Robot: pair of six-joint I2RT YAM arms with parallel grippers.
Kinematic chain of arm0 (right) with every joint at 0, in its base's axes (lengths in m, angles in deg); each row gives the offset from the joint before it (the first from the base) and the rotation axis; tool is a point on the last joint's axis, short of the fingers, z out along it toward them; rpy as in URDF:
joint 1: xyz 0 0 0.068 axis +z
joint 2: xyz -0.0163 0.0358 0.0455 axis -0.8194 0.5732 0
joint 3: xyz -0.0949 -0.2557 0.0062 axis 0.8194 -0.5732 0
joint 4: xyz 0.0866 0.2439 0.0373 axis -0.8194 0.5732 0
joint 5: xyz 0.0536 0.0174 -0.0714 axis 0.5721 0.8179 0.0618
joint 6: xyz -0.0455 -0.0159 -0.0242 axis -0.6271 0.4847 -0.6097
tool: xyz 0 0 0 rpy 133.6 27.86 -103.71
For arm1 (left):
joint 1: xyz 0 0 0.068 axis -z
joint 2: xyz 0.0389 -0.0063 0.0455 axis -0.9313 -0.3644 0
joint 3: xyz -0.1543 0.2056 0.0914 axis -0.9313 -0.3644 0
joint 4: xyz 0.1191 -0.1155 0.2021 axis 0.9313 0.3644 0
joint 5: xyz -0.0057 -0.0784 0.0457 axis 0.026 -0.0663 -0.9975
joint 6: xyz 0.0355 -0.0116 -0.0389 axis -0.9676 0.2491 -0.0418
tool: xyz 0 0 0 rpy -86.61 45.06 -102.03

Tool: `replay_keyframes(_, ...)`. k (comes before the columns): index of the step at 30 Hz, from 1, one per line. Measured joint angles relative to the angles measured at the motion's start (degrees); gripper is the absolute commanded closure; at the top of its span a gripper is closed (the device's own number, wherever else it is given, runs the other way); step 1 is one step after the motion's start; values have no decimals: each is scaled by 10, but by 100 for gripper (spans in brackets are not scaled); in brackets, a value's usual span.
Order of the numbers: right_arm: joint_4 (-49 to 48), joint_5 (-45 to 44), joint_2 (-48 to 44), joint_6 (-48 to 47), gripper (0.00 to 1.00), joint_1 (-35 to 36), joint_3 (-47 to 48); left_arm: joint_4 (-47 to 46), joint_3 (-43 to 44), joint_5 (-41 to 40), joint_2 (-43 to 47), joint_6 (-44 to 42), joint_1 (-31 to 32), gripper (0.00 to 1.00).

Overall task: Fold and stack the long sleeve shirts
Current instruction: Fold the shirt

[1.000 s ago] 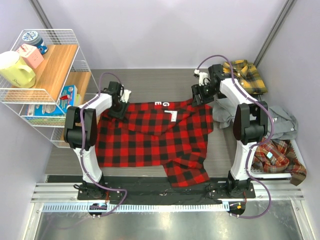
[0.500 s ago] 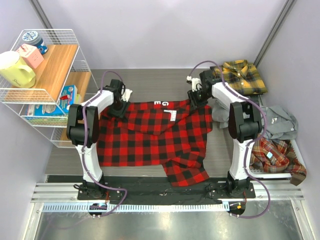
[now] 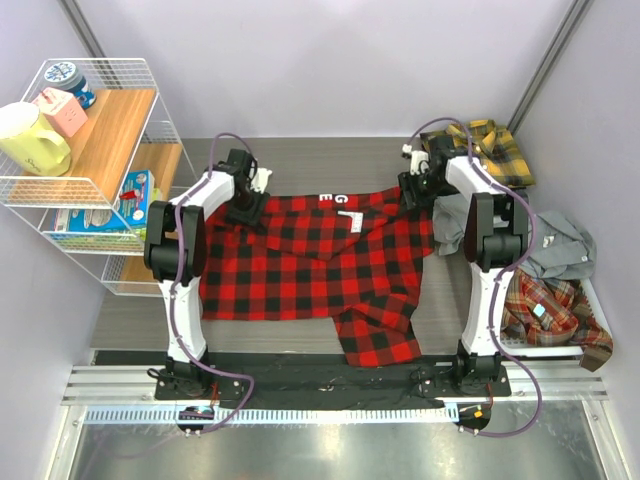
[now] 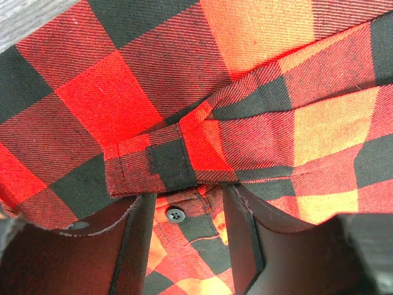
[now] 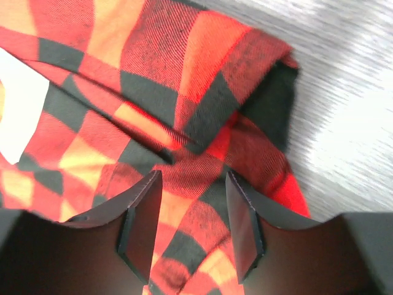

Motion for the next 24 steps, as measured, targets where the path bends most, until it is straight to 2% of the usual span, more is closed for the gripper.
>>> replay_keyframes(4,27,35,1,16,46,-16,45,-1,-1,3,0,-5,0,51)
replay_keyframes(9,14,49,17,52,47,-25,131,-2,-2,4,1,-8,0,51)
replay_keyframes(13,-3,66,45,75,48,-24,157,-2,-2,4,1,-9,0,51)
replay_keyframes(15,-3,70,62,82,53,-24,157,-2,-2,4,1,-9,0,51)
replay_keyframes(18,-3,63,89,87,65,-23,154,-3,-3,3,1,-9,0,51)
replay_keyframes(24,-8,12,107,79,70,-23,145,-12,-12,0,6,-12,0,51)
